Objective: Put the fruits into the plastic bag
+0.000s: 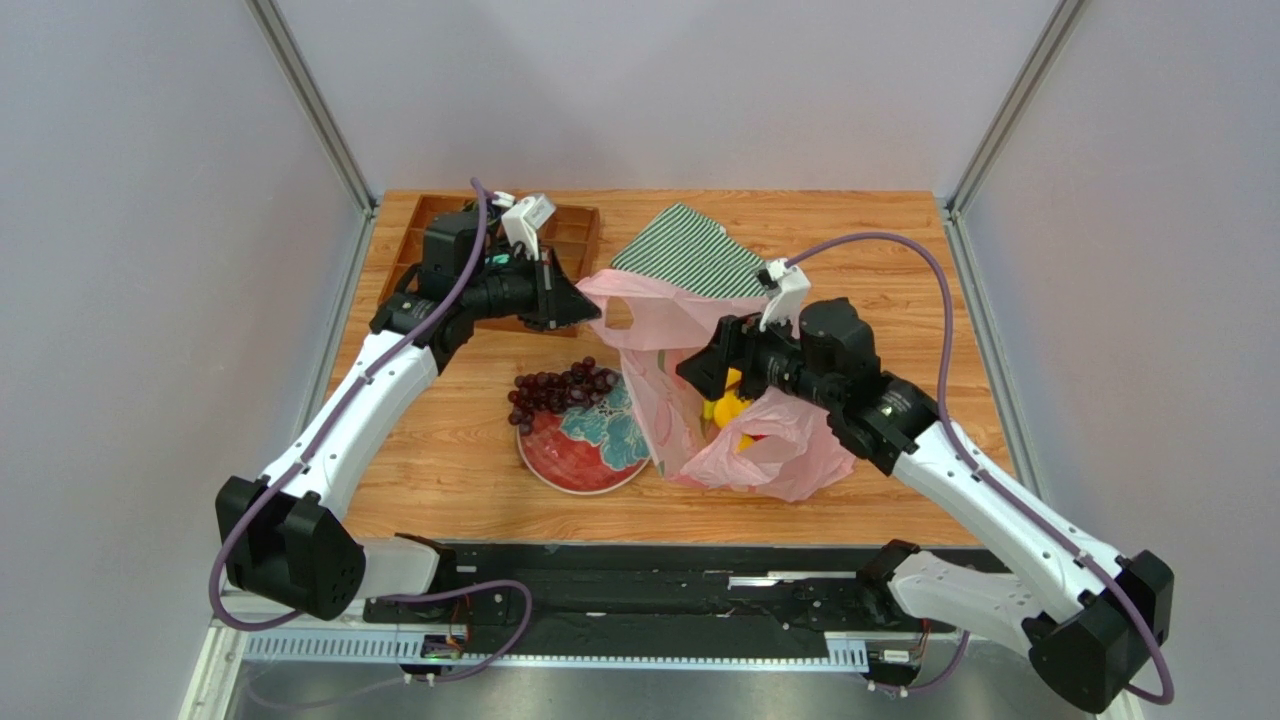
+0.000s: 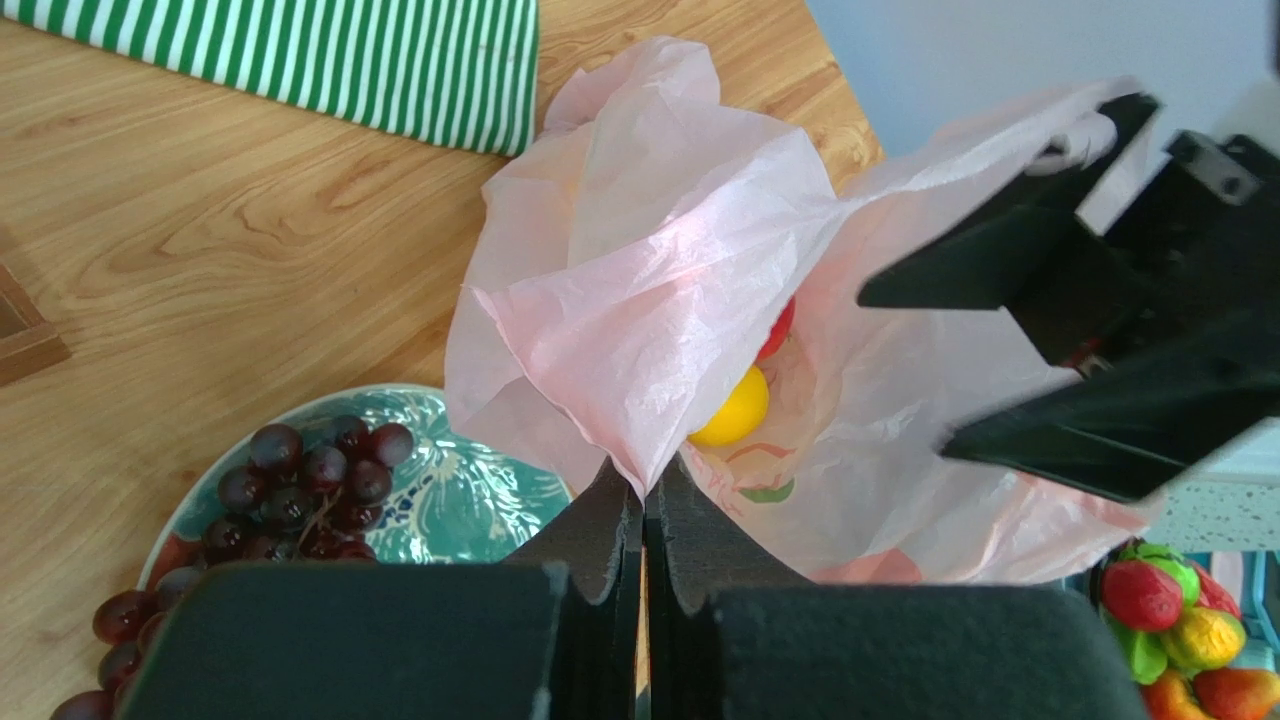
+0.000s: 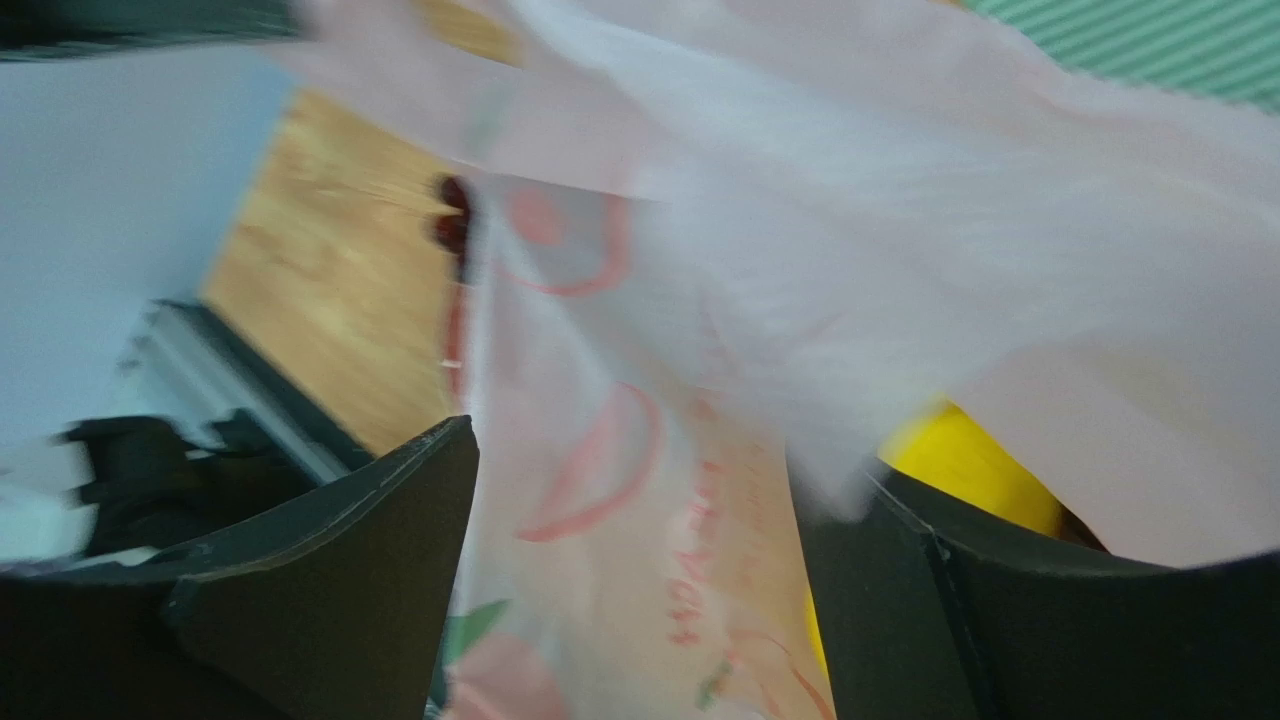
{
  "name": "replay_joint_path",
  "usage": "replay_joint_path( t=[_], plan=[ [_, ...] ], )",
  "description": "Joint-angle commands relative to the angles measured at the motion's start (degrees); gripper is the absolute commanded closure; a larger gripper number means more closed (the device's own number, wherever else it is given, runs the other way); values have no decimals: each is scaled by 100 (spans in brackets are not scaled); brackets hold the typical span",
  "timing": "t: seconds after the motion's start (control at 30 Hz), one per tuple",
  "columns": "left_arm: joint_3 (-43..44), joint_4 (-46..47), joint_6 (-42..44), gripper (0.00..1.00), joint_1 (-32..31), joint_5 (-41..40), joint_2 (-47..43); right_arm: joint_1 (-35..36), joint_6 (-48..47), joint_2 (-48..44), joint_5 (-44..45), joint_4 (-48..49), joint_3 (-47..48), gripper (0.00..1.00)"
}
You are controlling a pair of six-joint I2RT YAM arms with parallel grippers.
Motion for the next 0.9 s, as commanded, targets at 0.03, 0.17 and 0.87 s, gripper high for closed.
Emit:
replay_joint_path(
  t=[0.03,0.17,0.87],
  plan=[
    [57,91,66,100,11,44,-164,446,-138,5,-1891,1961,61,22],
    [48,108,57,100,11,44,-181,1682,-1201,846,-1155,785,1052,23],
    [39,126,39,100,11,35,-199,2812,-571,4075,3110,-53,2707,48]
  ],
)
